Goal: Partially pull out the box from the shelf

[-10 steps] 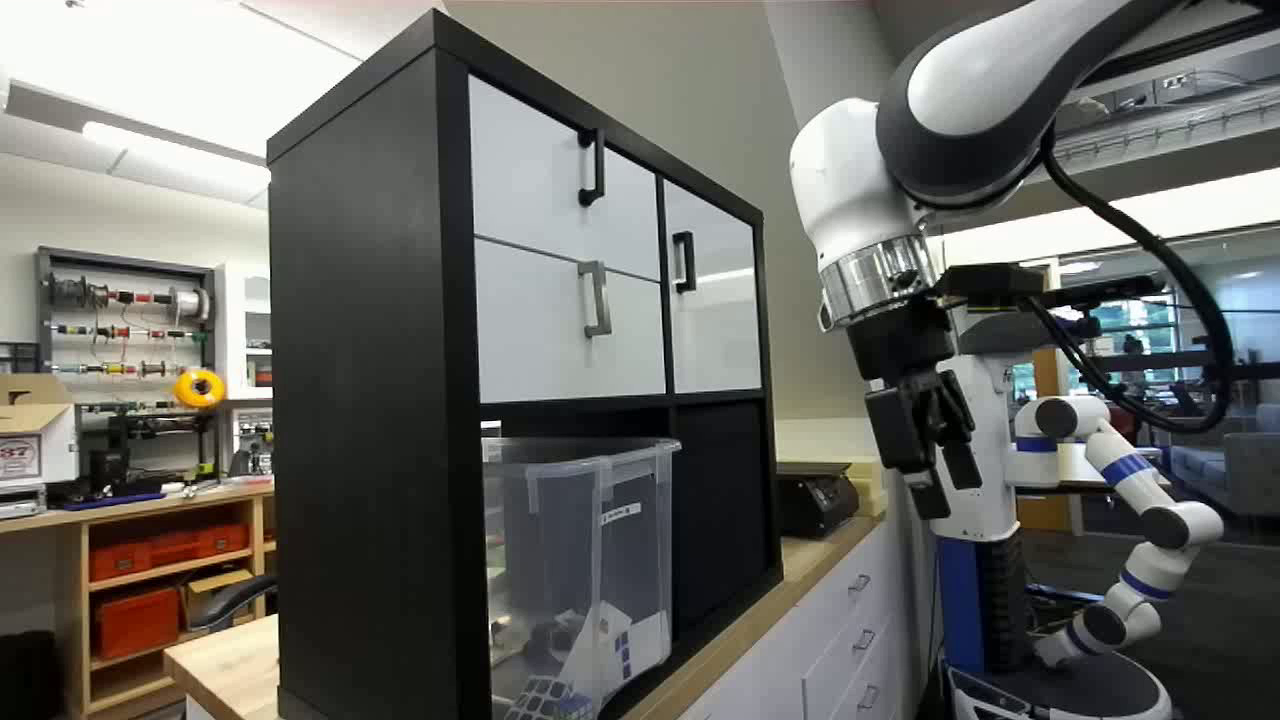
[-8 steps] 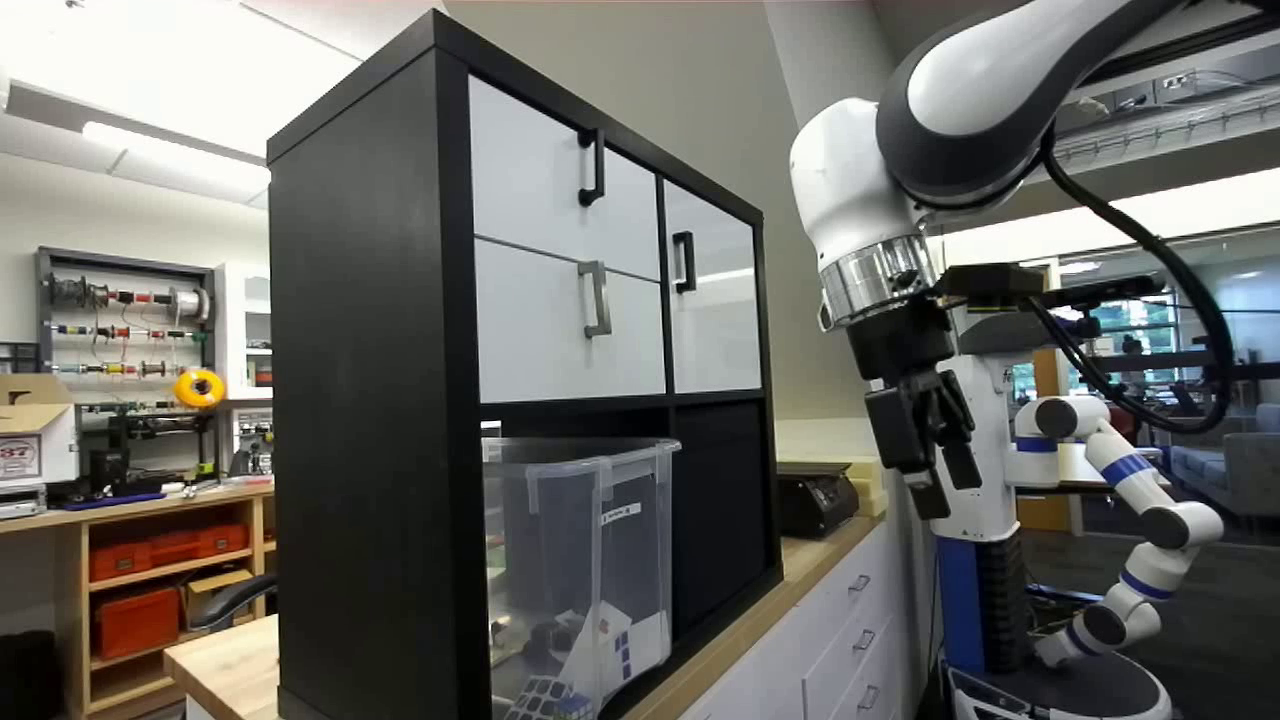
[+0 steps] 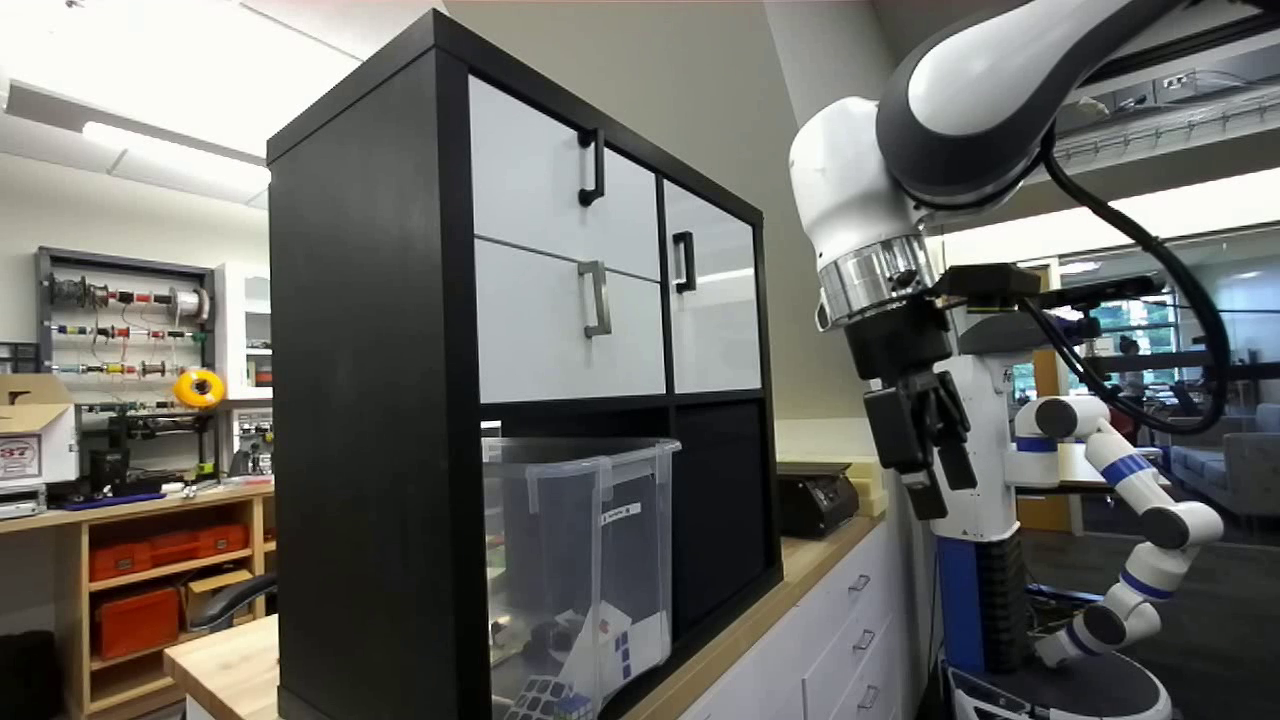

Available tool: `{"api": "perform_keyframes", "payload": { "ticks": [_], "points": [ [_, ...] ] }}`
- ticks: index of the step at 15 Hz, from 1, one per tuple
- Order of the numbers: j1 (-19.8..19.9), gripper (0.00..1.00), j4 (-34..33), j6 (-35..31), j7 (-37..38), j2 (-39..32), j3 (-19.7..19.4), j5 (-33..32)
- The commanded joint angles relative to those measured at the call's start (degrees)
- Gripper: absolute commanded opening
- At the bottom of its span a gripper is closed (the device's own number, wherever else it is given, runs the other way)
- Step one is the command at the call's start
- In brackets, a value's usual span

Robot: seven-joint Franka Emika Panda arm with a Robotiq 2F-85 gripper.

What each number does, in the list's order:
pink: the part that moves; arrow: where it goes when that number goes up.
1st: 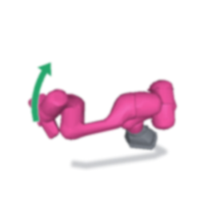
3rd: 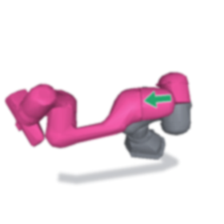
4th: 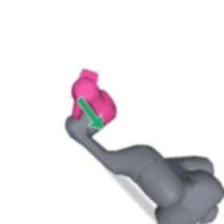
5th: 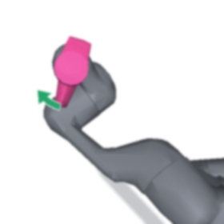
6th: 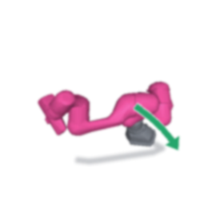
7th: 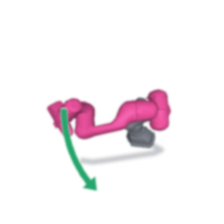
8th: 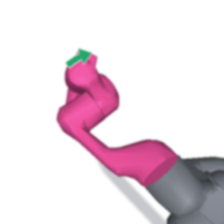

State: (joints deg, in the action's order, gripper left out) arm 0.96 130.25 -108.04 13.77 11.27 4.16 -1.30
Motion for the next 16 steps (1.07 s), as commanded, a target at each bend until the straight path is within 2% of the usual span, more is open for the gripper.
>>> {"api": "perform_keyframes", "payload": {
  "ticks": [1, 5, 9, 16],
  "points": [
    [-0.78, 1.00, 0.31, -4.30, -2.81, -0.76, -0.76, -0.07],
    [-0.99, 1.00, -0.70, -12.97, -7.56, -4.22, -1.08, 0.18],
    [-1.18, 1.00, -2.83, -20.25, -15.59, -8.13, -1.35, -0.66],
    [-1.07, 1.00, -10.48, -26.23, -31.49, -14.48, -1.28, -2.48]
  ]
}}
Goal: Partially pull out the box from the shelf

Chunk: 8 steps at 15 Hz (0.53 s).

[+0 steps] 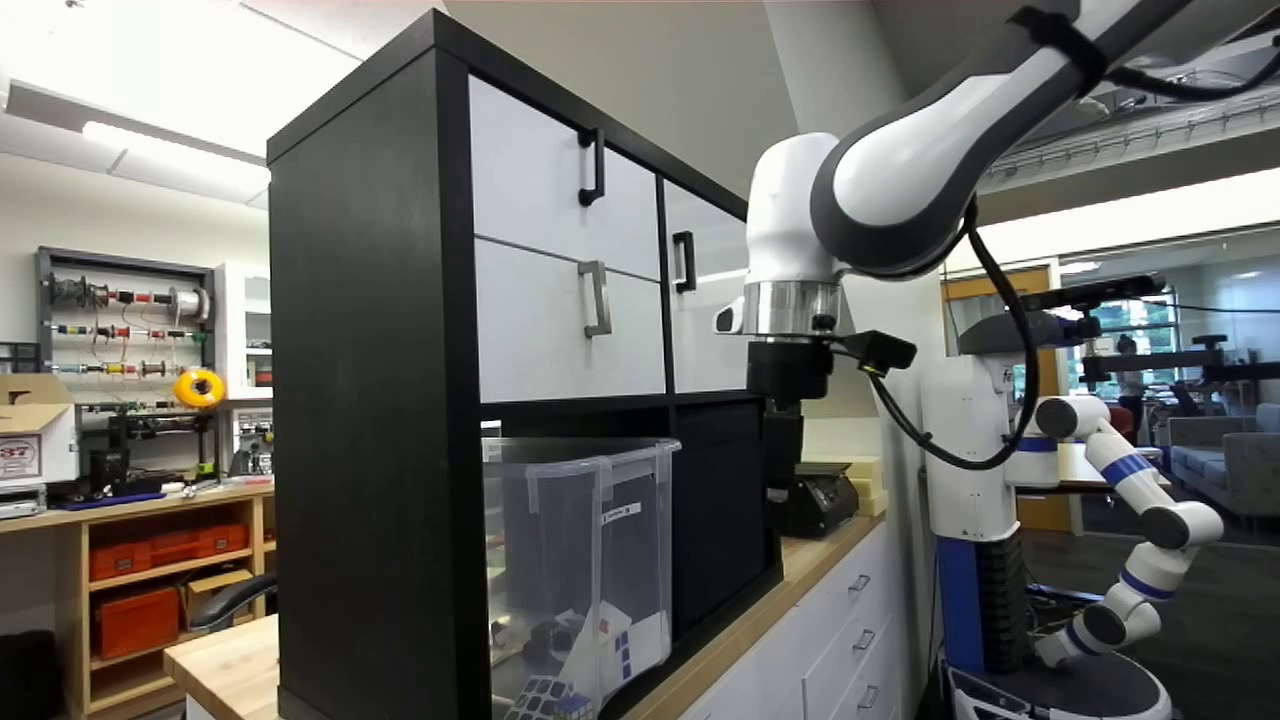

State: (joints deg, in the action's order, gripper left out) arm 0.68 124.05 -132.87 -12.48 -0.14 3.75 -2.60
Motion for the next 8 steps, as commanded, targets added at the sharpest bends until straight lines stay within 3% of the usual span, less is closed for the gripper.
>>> {"api": "perform_keyframes", "payload": {
  "ticks": [1, 8],
  "points": [
    [-0.70, 1.00, -5.48, -1.69, -7.06, -3.85, -0.83, -1.06],
    [-0.58, 1.00, -6.66, -1.08, -7.98, -4.34, -0.60, -0.12]
  ]
}}
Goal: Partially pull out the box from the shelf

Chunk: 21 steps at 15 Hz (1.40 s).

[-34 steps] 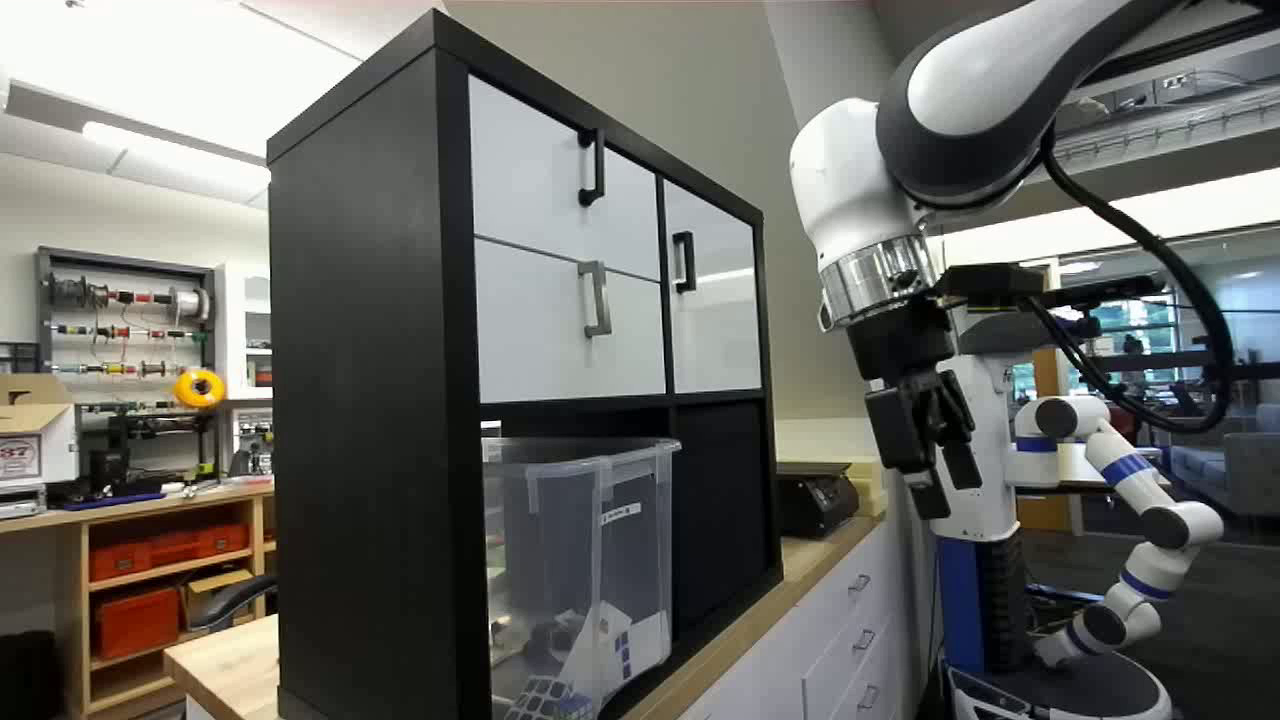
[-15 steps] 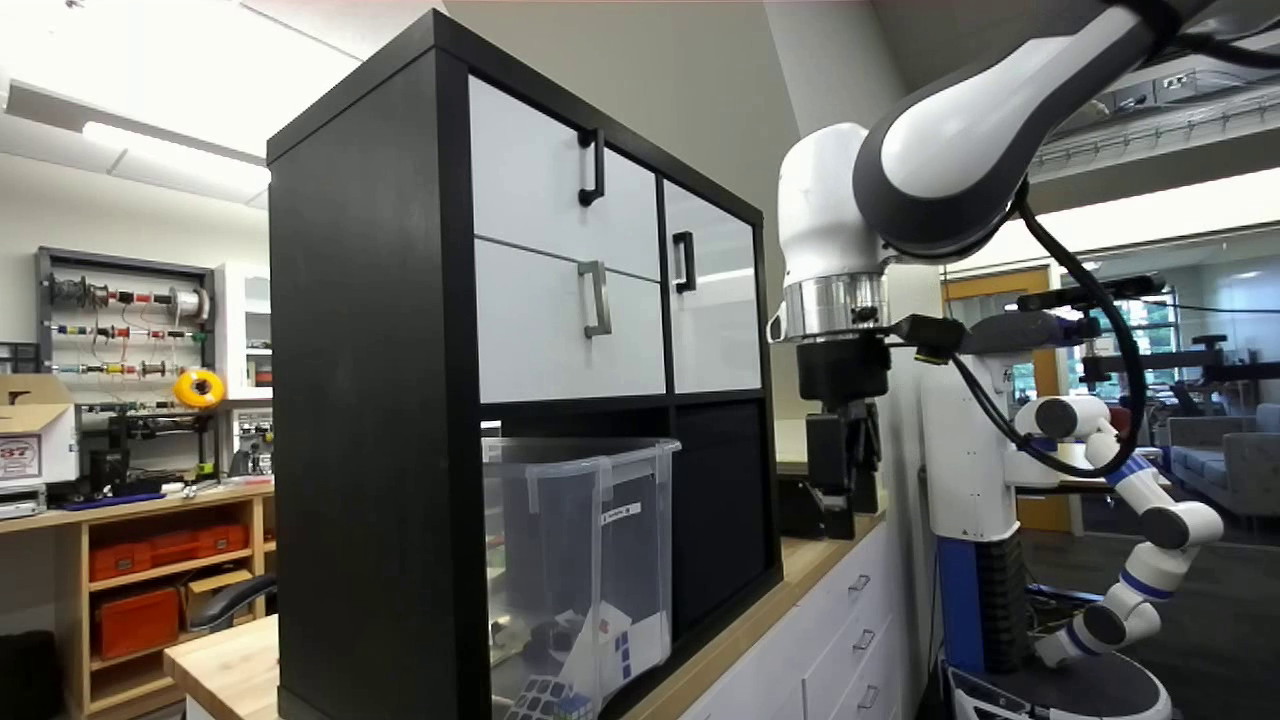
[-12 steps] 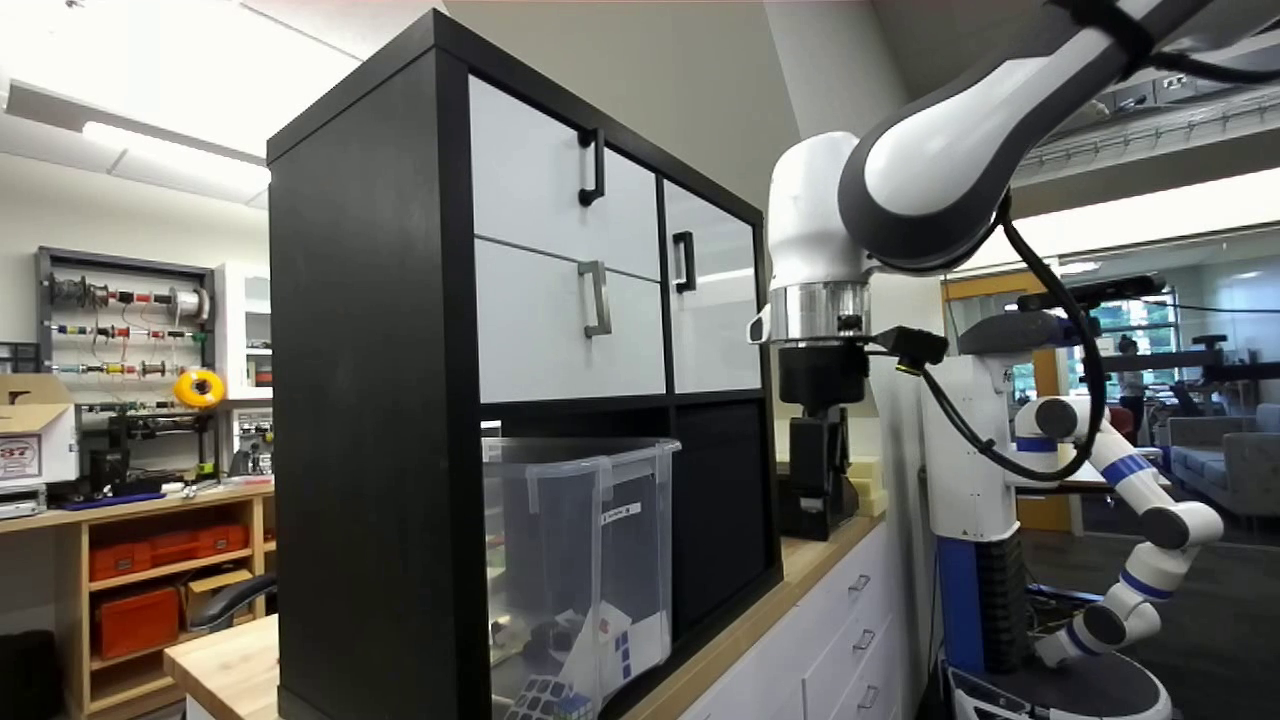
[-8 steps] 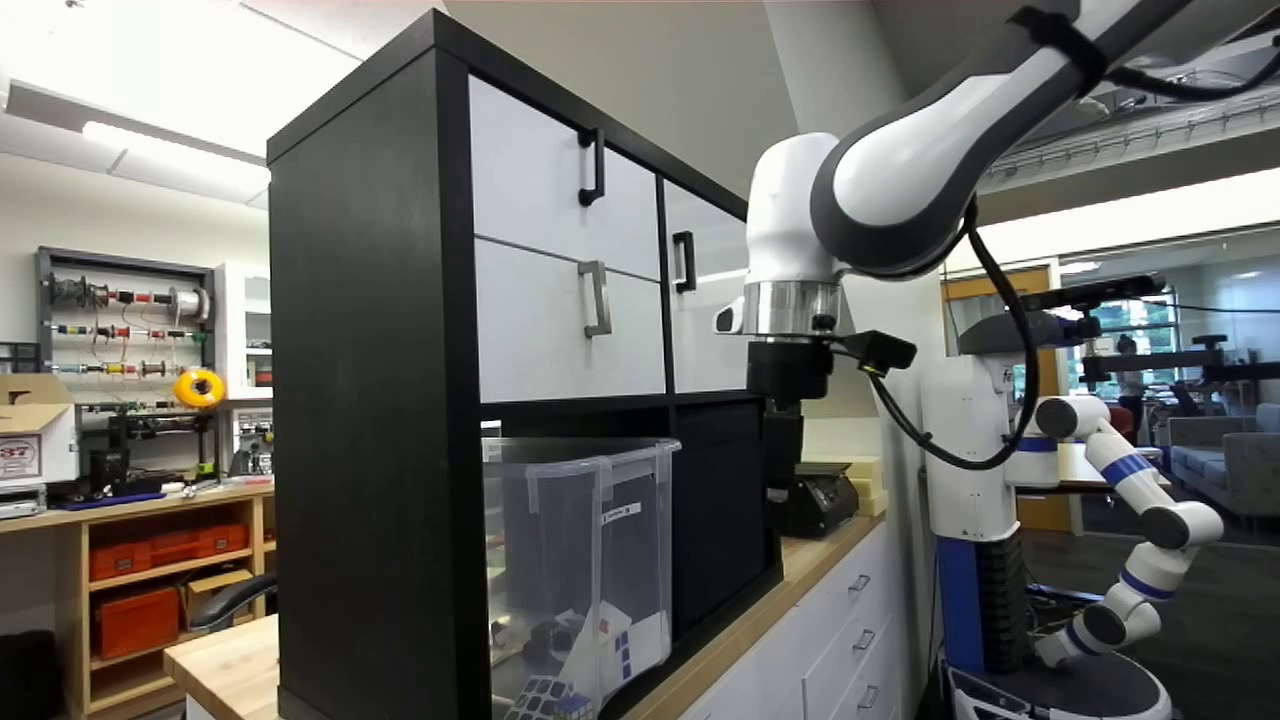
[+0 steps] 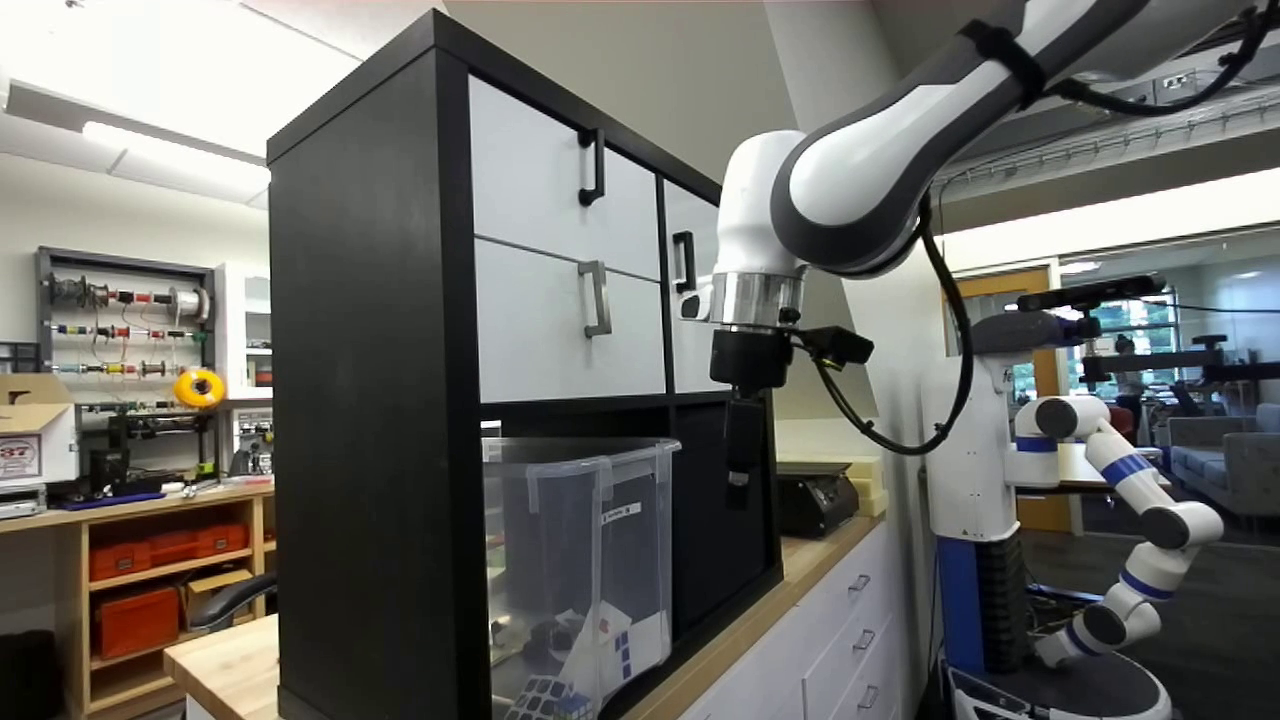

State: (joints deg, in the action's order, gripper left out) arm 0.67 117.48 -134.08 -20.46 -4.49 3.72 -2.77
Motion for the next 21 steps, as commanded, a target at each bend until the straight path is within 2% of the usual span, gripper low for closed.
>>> {"api": "perform_keyframes", "payload": {
  "ticks": [1, 4, 13, 21],
  "points": [
    [-0.57, 1.00, -0.11, 0.13, -0.04, -0.06, -0.56, 0.05],
    [-0.58, 1.00, 0.40, -1.98, -0.98, -0.05, -0.51, -0.37],
    [-2.03, 1.00, 2.81, -19.19, -8.50, 0.70, 0.18, -9.80],
    [-1.82, 1.00, 2.08, -28.57, -10.94, -1.20, -0.24, -15.89]
  ]
}}
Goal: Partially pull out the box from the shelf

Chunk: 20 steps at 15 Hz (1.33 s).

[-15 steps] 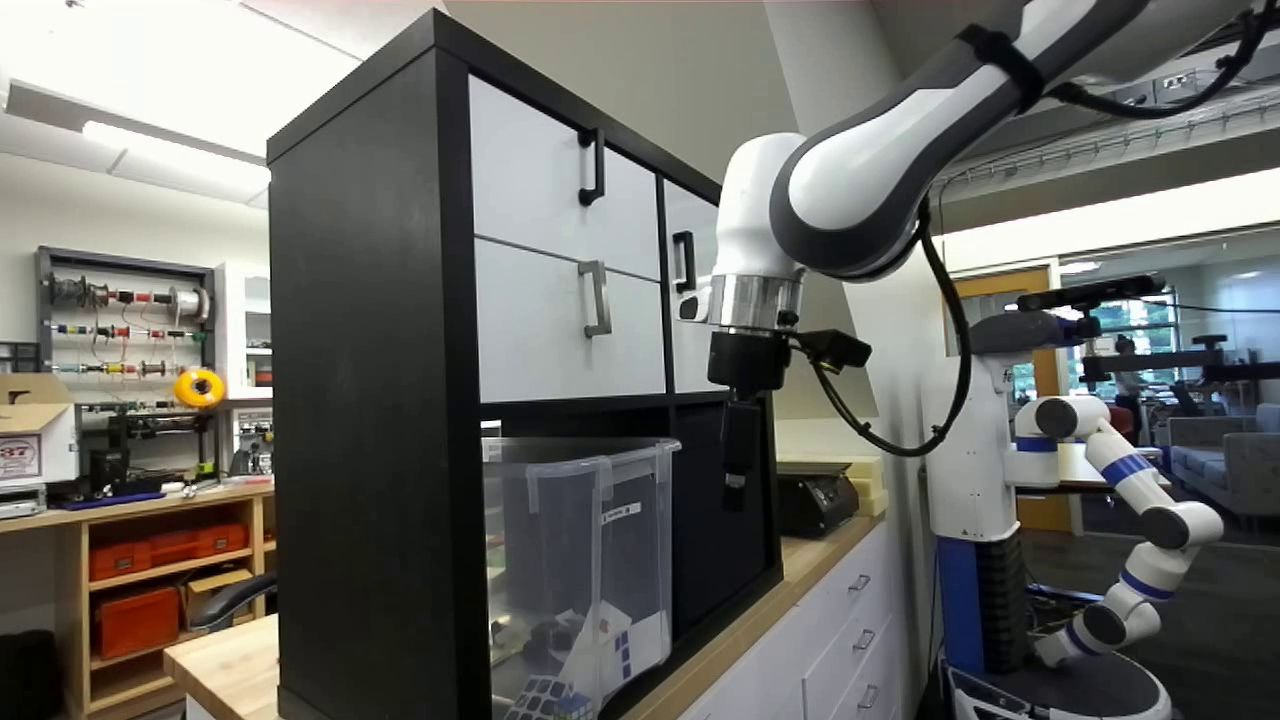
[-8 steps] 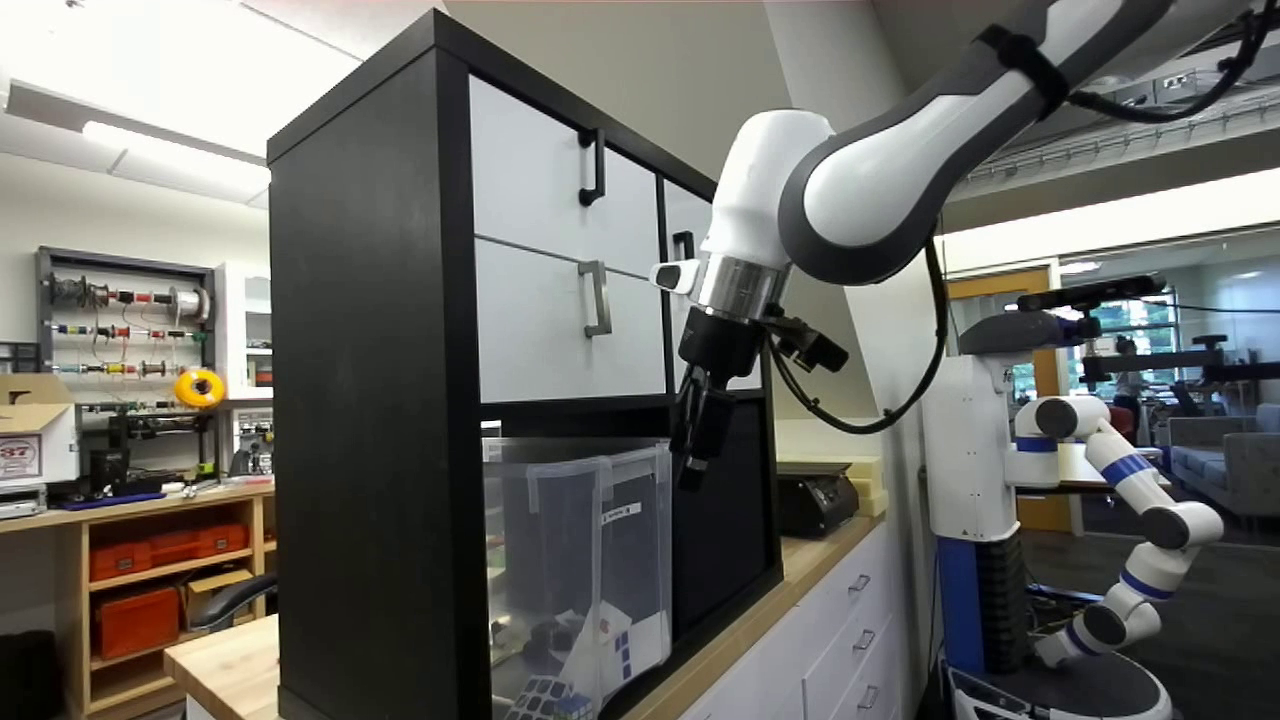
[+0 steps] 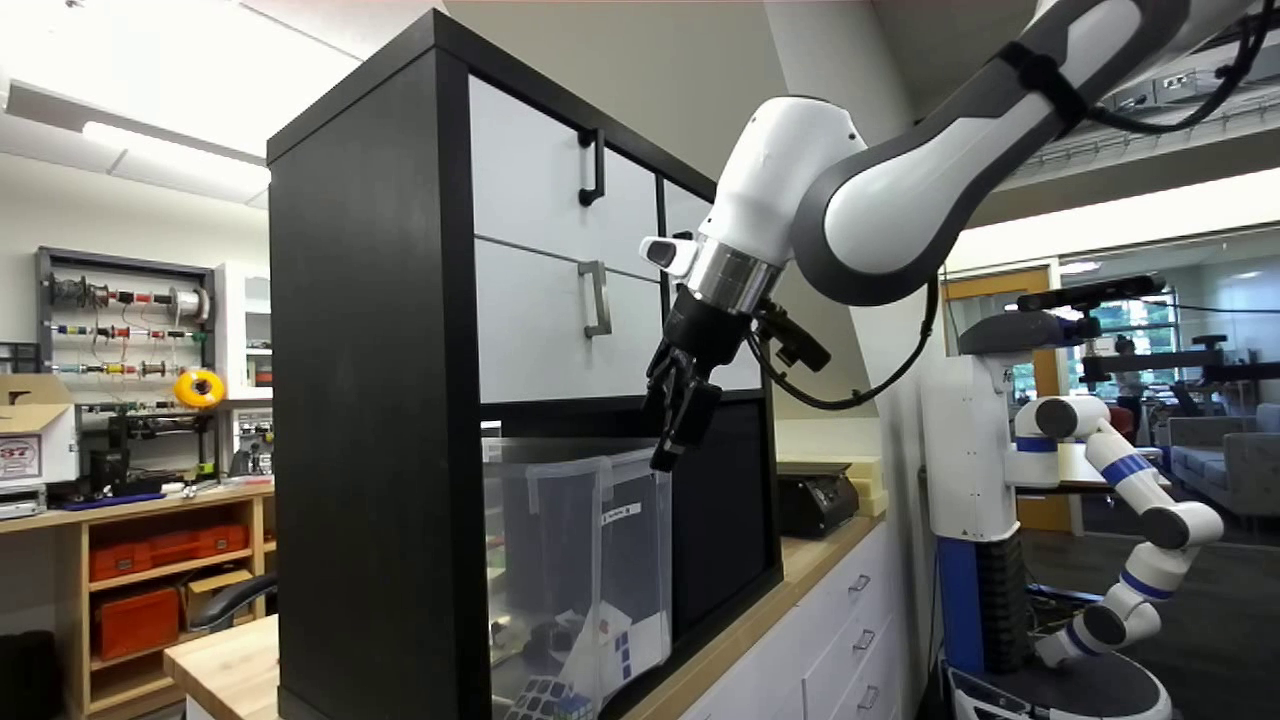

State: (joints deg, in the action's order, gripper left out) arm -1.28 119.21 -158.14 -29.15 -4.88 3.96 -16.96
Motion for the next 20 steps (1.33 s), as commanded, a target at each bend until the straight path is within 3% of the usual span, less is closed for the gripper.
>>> {"api": "perform_keyframes", "payload": {
  "ticks": [1, 11, 20],
  "points": [
    [0.23, 1.00, -0.12, -5.97, -3.00, -1.64, -0.43, -1.71],
    [1.07, 1.00, -5.22, -15.19, -13.63, -9.88, 0.32, -1.48],
    [0.26, 1.00, -11.81, -14.46, -17.85, -16.71, 1.36, -0.97]
  ]
}}
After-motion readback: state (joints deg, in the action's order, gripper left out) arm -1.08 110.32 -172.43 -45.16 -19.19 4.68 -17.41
